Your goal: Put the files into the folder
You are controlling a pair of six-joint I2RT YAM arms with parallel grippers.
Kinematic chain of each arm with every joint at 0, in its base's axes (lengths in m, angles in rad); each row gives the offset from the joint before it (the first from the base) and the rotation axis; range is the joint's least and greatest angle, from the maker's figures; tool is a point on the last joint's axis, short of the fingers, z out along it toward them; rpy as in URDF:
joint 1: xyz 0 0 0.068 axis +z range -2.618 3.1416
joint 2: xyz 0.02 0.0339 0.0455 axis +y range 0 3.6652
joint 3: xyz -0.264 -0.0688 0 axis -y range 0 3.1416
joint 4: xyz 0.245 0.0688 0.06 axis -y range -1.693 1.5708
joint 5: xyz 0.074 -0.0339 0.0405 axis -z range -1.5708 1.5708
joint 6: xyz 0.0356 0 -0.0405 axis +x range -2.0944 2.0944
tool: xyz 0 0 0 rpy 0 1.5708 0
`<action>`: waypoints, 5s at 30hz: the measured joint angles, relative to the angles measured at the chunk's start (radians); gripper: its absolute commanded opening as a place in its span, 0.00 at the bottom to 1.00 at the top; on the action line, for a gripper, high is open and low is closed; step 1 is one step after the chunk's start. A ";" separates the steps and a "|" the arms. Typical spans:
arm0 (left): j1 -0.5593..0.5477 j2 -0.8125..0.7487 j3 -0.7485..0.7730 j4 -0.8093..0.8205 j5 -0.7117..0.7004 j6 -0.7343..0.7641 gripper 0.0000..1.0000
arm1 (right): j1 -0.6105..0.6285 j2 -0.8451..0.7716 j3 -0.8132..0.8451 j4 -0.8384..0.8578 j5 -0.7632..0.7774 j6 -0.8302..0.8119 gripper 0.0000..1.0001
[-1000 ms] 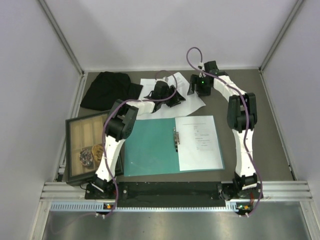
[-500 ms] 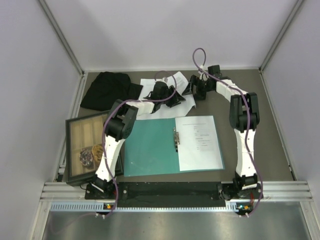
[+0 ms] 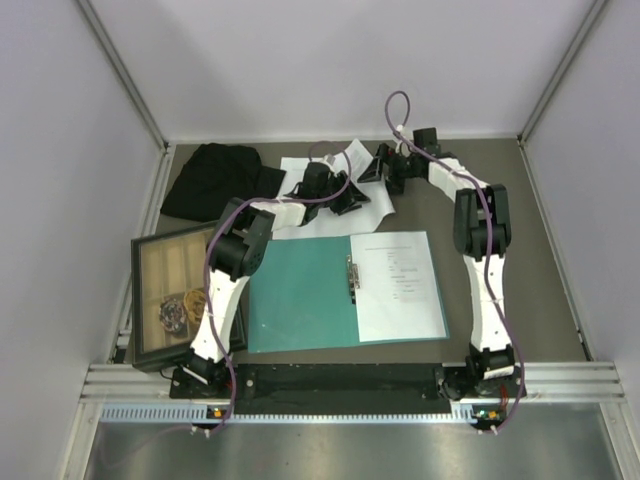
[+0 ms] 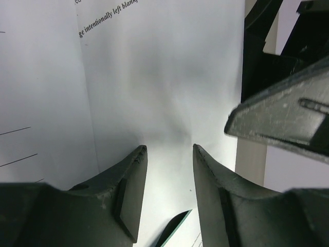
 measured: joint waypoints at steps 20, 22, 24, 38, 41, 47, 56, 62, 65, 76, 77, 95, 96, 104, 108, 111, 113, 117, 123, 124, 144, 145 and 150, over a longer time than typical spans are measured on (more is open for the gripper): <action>0.012 0.004 0.007 -0.006 0.042 0.046 0.48 | 0.000 0.089 0.183 -0.145 0.110 -0.165 0.40; 0.012 0.004 0.018 -0.025 0.047 0.061 0.48 | 0.000 0.097 0.217 -0.182 0.139 -0.185 0.32; 0.012 0.006 0.032 -0.049 0.053 0.073 0.48 | 0.000 0.108 0.256 -0.205 0.156 -0.203 0.27; 0.014 0.019 0.113 -0.175 0.106 0.125 0.60 | 0.002 0.133 0.293 -0.282 0.178 -0.238 0.00; 0.014 0.017 0.162 -0.267 0.109 0.162 0.66 | 0.002 0.127 0.320 -0.337 0.264 -0.240 0.00; 0.013 -0.109 0.160 -0.430 0.103 0.219 0.72 | -0.005 -0.037 0.323 -0.449 0.512 -0.279 0.00; 0.014 -0.650 -0.235 -0.305 0.116 0.217 0.74 | 0.033 -0.618 0.164 -0.541 0.747 -0.312 0.00; 0.014 -0.824 -0.598 -0.228 0.119 0.187 0.74 | 0.194 -0.865 -0.158 -0.582 0.817 -0.267 0.00; 0.014 -0.864 -0.719 -0.235 0.118 0.174 0.75 | 0.244 -0.916 -0.320 -0.596 0.787 -0.240 0.00; 0.014 -1.032 -0.935 -0.168 0.107 0.130 0.75 | 0.260 -1.265 -0.683 -0.481 0.464 -0.129 0.00; 0.014 -1.032 -0.943 -0.166 0.106 0.126 0.75 | 0.249 -1.297 -0.727 -0.457 0.446 -0.113 0.00; 0.014 -0.943 -0.960 -0.100 0.108 0.108 0.75 | 0.051 -1.362 -1.242 -0.212 0.576 0.024 0.00; 0.014 -0.942 -0.963 -0.095 0.108 0.106 0.75 | 0.051 -1.362 -1.248 -0.202 0.577 0.025 0.00; 0.014 -0.900 -1.000 -0.038 0.107 0.063 0.75 | 0.051 -1.361 -1.283 -0.102 0.572 0.080 0.00; 0.013 -0.888 -1.013 -0.024 0.108 0.049 0.74 | 0.051 -1.374 -1.312 -0.070 0.576 0.135 0.00; 0.011 -0.885 -1.014 -0.016 0.108 0.040 0.74 | 0.051 -1.390 -1.326 -0.054 0.578 0.167 0.00; 0.011 -0.884 -1.014 -0.011 0.108 0.037 0.74 | 0.051 -1.393 -1.326 -0.048 0.576 0.180 0.00; 0.010 -0.884 -1.014 -0.009 0.108 0.036 0.74 | 0.051 -1.393 -1.339 -0.023 0.559 0.195 0.00; 0.007 -0.882 -1.014 -0.010 0.108 0.036 0.74 | 0.051 -1.411 -1.371 -0.023 0.541 0.200 0.00; 0.006 -0.881 -1.014 -0.010 0.108 0.036 0.74 | 0.051 -1.421 -1.374 -0.024 0.539 0.200 0.00; -0.002 -0.879 -1.014 -0.010 0.108 0.036 0.74 | 0.051 -1.440 -1.412 0.018 0.501 0.195 0.00; -0.002 -0.879 -1.014 -0.010 0.108 0.036 0.74 | 0.051 -1.437 -1.412 0.019 0.499 0.195 0.00; -0.005 -0.879 -1.014 -0.010 0.108 0.036 0.74 | 0.051 -1.434 -1.416 0.027 0.494 0.196 0.00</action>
